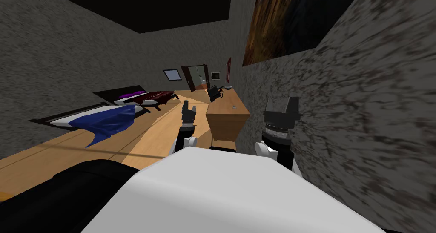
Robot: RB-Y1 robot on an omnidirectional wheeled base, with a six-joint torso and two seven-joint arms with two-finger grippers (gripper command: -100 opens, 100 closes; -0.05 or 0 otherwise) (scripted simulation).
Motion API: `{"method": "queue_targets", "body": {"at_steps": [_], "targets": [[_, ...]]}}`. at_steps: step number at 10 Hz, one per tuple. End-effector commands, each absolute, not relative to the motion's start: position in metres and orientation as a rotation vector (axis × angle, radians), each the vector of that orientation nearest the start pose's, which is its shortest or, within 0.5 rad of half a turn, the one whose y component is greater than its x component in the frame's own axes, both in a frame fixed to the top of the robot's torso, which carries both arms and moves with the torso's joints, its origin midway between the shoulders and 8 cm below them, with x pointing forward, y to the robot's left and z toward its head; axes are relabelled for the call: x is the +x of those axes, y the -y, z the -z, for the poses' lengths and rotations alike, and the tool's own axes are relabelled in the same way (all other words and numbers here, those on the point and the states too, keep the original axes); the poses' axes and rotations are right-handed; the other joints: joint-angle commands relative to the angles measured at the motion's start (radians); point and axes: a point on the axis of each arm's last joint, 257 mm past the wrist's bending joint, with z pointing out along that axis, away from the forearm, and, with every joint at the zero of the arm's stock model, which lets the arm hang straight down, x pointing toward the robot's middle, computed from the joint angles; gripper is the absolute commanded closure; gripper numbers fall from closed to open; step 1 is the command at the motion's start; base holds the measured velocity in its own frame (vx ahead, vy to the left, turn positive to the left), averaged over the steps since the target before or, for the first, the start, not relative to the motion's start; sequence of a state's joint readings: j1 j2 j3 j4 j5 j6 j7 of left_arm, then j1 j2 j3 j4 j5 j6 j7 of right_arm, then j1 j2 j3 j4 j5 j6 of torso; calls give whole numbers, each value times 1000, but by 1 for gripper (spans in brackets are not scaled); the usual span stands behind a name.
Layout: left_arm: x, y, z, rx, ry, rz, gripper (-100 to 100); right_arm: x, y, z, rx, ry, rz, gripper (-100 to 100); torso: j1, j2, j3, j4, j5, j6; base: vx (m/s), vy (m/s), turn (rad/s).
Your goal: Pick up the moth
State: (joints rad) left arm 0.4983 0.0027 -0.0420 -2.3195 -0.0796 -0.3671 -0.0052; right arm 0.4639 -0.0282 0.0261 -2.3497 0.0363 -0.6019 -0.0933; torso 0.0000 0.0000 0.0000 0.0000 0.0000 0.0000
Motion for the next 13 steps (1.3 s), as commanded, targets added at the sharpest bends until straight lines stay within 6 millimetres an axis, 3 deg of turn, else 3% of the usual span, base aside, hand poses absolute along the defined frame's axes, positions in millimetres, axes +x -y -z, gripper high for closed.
{"method": "queue_targets", "body": {"at_steps": [1,5,6,8,9,10,11,13], "targets": [[361,-260,-16,-684,-724,1263,0,317,254,-64,489,-569,-1431,-100,0,0,0,0,0,0,-1,65,101],[361,-260,-16,-684,-724,1264,0,323,275,-4,563,-752,-1344,-100,11,2,1,0,2,0,-16,149,116],[361,-260,-16,-684,-724,1264,0,323,275,-4,563,-752,-1344,-100,10,2,1,0,2,0,-12,104,33],[361,-260,-16,-684,-724,1264,0,322,293,35,614,-861,-1284,-100,8,1,1,0,2,0,-5,155,137],[361,-260,-16,-684,-724,1264,0,320,294,39,622,-868,-1279,-100,12,1,1,0,3,0,-6,141,38],[361,-260,-16,-684,-724,1264,0,316,305,60,653,-927,-1243,-100,10,1,1,0,3,0,-7,128,108],[361,-260,-16,-684,-724,1264,0,316,306,62,656,-930,-1241,-100,8,1,1,0,2,0,3,106,64],[361,-260,-16,-684,-724,1264,0,304,331,103,714,-1047,-1168,-100,7,1,0,0,2,0,4,140,168]]}}
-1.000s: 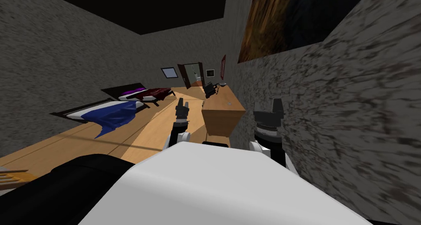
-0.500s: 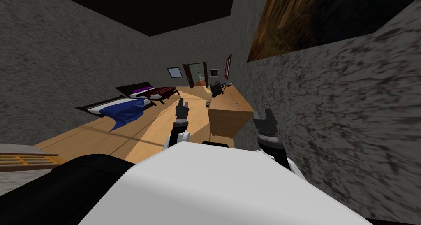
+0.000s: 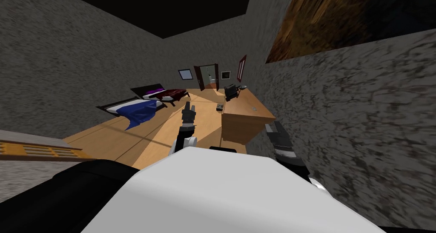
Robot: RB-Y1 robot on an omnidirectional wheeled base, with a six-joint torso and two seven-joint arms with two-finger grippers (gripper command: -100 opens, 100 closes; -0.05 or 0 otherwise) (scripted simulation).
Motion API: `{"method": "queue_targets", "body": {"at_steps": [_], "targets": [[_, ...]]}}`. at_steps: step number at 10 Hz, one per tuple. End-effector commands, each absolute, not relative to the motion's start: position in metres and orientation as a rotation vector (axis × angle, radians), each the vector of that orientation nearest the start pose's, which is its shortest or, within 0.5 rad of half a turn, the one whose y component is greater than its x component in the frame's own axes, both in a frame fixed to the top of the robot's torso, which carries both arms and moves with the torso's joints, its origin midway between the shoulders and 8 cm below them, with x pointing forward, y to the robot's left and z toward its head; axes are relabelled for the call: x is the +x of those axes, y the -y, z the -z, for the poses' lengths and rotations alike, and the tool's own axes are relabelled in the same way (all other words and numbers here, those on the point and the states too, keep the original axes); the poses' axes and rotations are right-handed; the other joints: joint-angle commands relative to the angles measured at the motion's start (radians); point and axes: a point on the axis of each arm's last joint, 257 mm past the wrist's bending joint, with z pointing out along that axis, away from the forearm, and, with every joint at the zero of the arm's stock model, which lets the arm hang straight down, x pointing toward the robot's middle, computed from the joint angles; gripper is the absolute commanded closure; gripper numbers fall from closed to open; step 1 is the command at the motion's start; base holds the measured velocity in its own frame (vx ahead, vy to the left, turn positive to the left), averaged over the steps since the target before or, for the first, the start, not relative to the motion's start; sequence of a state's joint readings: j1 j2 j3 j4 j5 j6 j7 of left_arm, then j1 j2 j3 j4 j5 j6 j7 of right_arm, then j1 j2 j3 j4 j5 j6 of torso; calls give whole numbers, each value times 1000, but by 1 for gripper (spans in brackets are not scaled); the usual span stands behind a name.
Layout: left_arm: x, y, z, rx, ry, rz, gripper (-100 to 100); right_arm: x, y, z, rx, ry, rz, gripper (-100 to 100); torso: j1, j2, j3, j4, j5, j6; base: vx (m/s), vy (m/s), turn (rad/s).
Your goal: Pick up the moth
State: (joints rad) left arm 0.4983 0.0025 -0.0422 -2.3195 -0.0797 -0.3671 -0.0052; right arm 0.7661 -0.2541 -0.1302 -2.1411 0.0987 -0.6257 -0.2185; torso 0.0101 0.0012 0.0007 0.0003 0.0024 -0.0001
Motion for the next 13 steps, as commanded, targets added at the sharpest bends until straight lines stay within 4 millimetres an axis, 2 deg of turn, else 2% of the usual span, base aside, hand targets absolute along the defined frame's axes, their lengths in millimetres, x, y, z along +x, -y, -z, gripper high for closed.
{"method": "queue_targets", "body": {"at_steps": [1,2,3,4,5,6,7,8,9,10,11,12,13], "targets": [[361,-260,-16,-684,-724,1264,0,300,333,110,731,-1061,-1156,-100,0,0,0,0,0,0,20,140,53],[361,-260,-16,-684,-724,1264,0,289,348,132,766,-1126,-1112,-100,-1,-1,0,0,0,0,31,150,138],[361,-260,-16,-684,-724,1264,0,288,348,134,770,-1129,-1109,-100,-1,-2,-1,0,0,0,14,118,62],[361,-260,-16,-684,-724,1263,0,274,364,156,806,-1196,-1062,-100,-2,-1,0,0,0,0,1,158,121],[361,-260,-16,-684,-724,1264,0,273,365,158,810,-1199,-1059,-100,0,0,0,0,0,0,7,123,59],[361,-260,-16,-684,-724,1264,0,259,381,177,841,-1263,-1014,-100,-2,0,0,0,0,0,17,120,159],[361,-260,-16,-684,-724,1264,0,255,382,180,850,-1270,-1007,-100,-2,0,0,0,0,0,22,88,58],[361,-260,-16,-684,-724,1263,0,238,399,199,883,-1338,-958,-100,-5,-1,0,0,-1,0,24,105,147],[361,-260,-16,-684,-724,1264,0,235,400,201,890,-1343,-953,-100,-4,-1,-1,0,-1,0,21,102,65],[361,-260,-16,-684,-724,1263,0,221,417,216,912,-1405,-909,-100,-4,-1,0,0,-1,0,29,142,144],[361,-260,-16,-684,-724,1264,0,213,419,221,928,-1417,-897,-100,-2,-1,0,0,0,0,28,115,56],[361,-260,-16,-684,-724,1263,0,195,437,235,955,-1484,-848,-100,-3,-1,0,0,0,0,24,114,144],[361,-260,-16,-684,-724,1264,0,189,438,237,965,-1492,-839,-100,-3,-1,0,0,0,0,18,89,61]]}}
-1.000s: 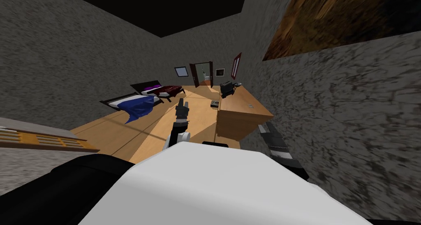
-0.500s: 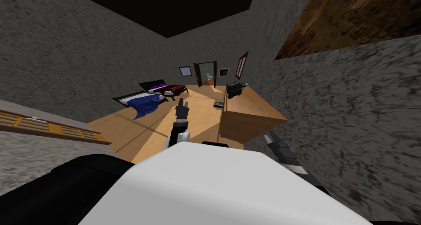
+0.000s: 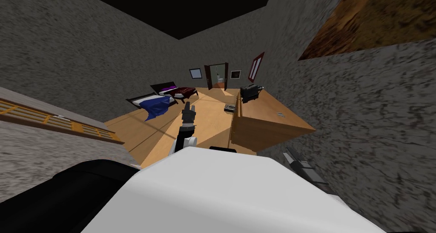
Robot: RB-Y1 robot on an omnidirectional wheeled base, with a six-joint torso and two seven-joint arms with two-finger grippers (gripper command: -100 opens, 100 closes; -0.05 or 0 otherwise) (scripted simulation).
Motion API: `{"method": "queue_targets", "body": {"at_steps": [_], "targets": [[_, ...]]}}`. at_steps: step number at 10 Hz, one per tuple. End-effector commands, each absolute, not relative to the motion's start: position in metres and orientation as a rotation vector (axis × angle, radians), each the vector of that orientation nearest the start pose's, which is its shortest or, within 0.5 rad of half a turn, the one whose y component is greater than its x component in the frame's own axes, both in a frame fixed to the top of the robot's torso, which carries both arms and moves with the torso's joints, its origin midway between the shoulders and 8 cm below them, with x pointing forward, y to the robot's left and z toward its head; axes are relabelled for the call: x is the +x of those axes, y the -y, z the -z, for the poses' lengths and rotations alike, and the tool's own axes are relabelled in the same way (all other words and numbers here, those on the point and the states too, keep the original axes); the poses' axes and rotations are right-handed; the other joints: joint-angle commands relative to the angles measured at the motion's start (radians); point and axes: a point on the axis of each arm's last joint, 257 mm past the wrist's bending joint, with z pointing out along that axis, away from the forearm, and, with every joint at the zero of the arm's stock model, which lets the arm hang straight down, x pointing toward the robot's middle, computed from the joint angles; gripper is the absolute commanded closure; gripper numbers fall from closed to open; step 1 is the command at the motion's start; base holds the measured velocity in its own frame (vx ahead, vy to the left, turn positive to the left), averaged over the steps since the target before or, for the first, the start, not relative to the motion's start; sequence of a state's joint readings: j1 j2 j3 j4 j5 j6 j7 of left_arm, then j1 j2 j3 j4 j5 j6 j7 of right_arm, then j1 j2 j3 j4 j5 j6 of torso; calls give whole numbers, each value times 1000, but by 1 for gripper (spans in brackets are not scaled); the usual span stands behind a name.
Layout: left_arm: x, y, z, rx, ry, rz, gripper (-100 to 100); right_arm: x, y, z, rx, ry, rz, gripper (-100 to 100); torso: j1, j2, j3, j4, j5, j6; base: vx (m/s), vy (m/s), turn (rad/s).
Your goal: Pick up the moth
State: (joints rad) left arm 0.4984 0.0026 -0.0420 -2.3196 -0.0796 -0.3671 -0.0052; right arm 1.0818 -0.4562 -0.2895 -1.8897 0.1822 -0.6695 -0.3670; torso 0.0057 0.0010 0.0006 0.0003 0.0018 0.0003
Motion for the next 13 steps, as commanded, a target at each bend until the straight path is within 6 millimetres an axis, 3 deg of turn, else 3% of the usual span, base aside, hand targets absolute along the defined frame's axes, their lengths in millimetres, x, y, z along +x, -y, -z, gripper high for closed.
{"method": "queue_targets", "body": {"at_steps": [1,2,3,6,7,8,9,12,13], "targets": [[361,-260,-16,-684,-724,1263,0,167,457,250,994,-1563,-785,-100,0,0,0,0,0,0,19,101,111],[361,-260,-16,-684,-724,1263,0,164,458,252,1000,-1568,-780,-100,0,0,0,0,0,0,28,89,85],[361,-260,-16,-684,-724,1263,0,144,476,260,1020,-1635,-731,-100,-1,0,0,0,0,0,42,103,132],[361,-260,-16,-684,-724,1263,0,112,497,271,1062,-1719,-660,-100,0,-2,-1,0,0,0,46,85,88],[361,-260,-16,-684,-724,1263,0,90,514,273,1079,-1788,-611,-100,-1,-2,-1,0,0,0,37,66,144],[361,-260,-16,-684,-724,1263,0,86,518,276,1088,-1793,-599,-100,-2,-1,-1,0,0,-1,29,58,68],[361,-260,-16,-684,-724,1263,0,66,533,275,1104,-1858,-553,-100,-3,-1,0,0,-1,0,38,83,115],[361,-260,-16,-684,-724,1263,0,40,557,277,1130,-1939,-480,-100,-3,-2,-1,0,-1,-1,49,51,86],[361,-260,-16,-684,-724,1263,0,20,573,273,1150,-1994,-432,-100,-4,-2,-1,0,-1,0,53,47,119]]}}
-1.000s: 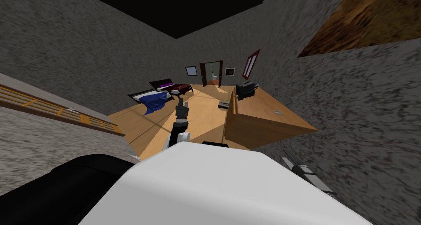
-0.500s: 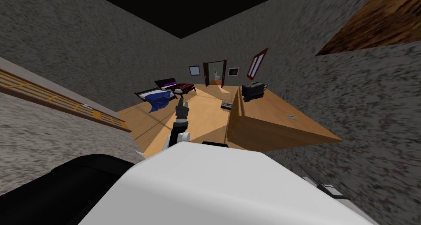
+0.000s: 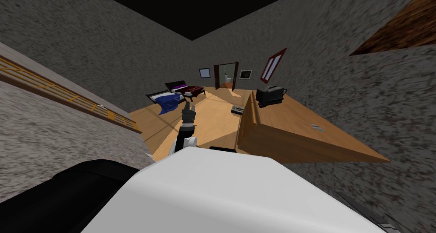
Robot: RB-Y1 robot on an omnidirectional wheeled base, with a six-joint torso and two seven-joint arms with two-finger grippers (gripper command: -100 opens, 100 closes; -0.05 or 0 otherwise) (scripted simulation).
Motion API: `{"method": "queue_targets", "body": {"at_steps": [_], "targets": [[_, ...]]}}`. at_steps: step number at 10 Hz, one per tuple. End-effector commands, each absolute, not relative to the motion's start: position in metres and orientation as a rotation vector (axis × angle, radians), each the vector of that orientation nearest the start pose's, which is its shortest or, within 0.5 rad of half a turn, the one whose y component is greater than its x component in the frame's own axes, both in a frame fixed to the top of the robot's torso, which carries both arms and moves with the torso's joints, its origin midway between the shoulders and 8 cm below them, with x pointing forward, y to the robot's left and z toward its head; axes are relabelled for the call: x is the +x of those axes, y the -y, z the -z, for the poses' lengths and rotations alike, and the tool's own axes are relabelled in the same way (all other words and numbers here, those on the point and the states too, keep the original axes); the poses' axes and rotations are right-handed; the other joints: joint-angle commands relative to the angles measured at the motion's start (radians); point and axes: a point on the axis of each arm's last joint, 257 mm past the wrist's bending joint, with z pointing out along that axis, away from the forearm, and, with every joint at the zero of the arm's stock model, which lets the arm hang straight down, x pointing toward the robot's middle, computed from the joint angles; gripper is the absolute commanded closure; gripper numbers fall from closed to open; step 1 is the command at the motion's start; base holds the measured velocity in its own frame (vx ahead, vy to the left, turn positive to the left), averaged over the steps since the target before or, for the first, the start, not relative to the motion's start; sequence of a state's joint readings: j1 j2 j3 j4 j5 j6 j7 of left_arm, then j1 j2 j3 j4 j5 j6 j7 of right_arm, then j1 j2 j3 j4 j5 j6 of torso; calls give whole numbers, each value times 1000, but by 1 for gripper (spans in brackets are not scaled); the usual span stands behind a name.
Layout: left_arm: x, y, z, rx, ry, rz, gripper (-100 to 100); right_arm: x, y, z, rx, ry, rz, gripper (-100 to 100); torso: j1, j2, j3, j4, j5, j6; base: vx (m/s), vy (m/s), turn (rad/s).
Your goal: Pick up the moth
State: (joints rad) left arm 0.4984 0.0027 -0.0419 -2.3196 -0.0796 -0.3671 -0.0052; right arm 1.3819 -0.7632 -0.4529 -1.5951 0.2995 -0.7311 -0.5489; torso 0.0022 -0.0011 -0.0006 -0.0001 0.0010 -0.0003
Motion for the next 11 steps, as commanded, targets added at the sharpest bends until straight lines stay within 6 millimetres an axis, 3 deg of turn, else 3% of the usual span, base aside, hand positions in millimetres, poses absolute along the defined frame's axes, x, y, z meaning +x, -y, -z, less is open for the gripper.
{"method": "queue_targets", "body": {"at_steps": [1,2,3,4,5,6,7,10,11], "targets": [[361,-260,-16,-684,-724,1263,0,19,577,273,1145,-2009,-422,-100,0,0,0,0,0,0,43,35,59],[361,-260,-16,-684,-724,1263,0,1,592,268,1164,-2061,-375,-100,-1,0,0,0,0,0,60,37,103],[361,-260,-16,-684,-724,1263,0,2,596,268,1156,-2077,-366,-100,-1,0,0,0,0,0,50,26,73],[361,-260,-16,-684,-724,1263,0,-16,610,262,1179,-2121,-319,-100,-1,0,0,0,0,0,52,24,112],[361,-260,-16,-684,-724,1263,0,-13,614,261,1164,-2144,-312,-100,-1,0,0,0,0,0,50,11,61],[361,-260,-16,-684,-724,1263,0,-30,629,254,1190,-2182,-263,-100,-2,0,0,0,-1,0,71,8,125],[361,-260,-16,-684,-724,1263,0,-24,632,253,1168,-2208,-259,-100,-2,-1,-1,0,-1,0,55,-4,57],[361,-260,-16,-684,-724,1263,0,-46,664,236,1188,-2305,-159,-100,-4,0,0,0,-1,0,54,-8,86],[361,-260,-16,-684,-724,1263,0,-38,665,235,1166,-2326,-162,-100,-3,-1,0,0,-1,0,54,-10,64]]}}
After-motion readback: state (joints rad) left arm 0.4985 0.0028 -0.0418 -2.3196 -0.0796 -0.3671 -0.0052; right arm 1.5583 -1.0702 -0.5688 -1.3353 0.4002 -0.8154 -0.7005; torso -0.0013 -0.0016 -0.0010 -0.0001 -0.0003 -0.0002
